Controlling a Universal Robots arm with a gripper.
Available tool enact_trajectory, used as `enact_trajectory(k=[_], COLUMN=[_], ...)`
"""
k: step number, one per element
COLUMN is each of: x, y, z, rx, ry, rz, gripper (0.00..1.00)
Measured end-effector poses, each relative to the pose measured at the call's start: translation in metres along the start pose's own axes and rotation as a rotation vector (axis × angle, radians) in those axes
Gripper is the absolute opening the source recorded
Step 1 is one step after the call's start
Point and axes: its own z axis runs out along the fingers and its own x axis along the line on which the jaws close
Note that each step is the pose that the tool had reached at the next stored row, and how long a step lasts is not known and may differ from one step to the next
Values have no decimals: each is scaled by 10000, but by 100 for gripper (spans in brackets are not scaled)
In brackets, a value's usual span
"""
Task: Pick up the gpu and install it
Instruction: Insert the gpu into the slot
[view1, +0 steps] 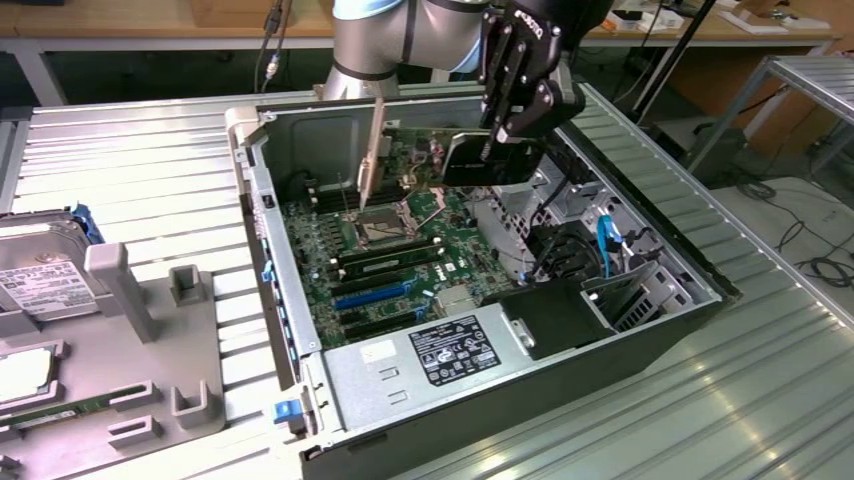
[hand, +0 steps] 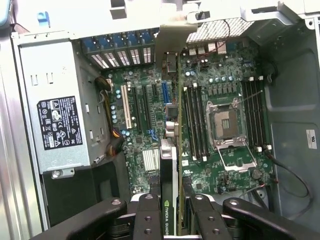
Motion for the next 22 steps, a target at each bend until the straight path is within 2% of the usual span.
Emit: enact_trajectory(k=[8,22], x=[0,1], y=[0,-2], z=[0,43], rx=[-26,-8], ry=[44,44], rz=[-1009,-1011], gripper=[27,27])
